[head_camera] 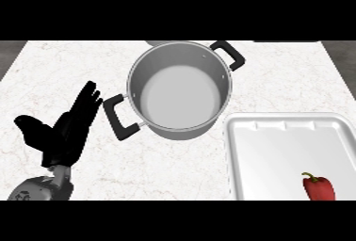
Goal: Pick the bell pepper from the tray and place it in the pot
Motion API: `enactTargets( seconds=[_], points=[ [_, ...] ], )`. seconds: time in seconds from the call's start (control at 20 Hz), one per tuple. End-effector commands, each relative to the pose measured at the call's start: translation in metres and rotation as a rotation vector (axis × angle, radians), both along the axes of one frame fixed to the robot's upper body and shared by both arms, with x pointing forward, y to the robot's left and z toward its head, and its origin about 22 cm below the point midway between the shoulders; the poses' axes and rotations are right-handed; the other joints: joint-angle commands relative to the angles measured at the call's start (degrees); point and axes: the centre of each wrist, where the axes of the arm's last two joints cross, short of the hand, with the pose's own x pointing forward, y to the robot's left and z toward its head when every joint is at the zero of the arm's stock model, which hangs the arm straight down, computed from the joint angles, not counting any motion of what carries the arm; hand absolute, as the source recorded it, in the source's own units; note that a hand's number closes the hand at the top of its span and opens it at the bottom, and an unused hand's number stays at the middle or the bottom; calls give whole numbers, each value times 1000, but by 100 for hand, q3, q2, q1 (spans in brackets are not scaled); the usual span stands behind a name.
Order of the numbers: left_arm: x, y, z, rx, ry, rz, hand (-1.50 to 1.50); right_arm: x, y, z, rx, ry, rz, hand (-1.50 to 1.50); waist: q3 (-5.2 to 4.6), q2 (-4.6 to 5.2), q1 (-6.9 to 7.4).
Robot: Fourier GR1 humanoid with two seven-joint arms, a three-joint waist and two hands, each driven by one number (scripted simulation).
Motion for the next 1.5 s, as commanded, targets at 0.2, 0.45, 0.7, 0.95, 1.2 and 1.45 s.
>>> enactTargets(
  seconds=[0.2,0.45,0.7,0.95,1.2,1.45],
  points=[
    [9,15,3,-16,-1,9,0,-13,32,-2,60,-18,-5,-150,-3,-6,-38],
    [1,-1,-20,0,-2,5,0,-8,30,-3,51,-3,-33,-150,-2,0,-9],
    [3,4,9,-5,14,-8,0,11,33,-26,13,19,-88,-150,0,1,17],
    [11,-15,19,-14,8,1,0,21,38,-45,-38,9,-136,-150,1,4,11],
    [8,-17,5,-7,-20,-3,0,26,56,-47,-96,9,-101,-150,0,2,5],
    [2,-11,-4,3,8,-7,0,34,85,-82,-183,12,-145,-150,0,3,24]
  ],
)
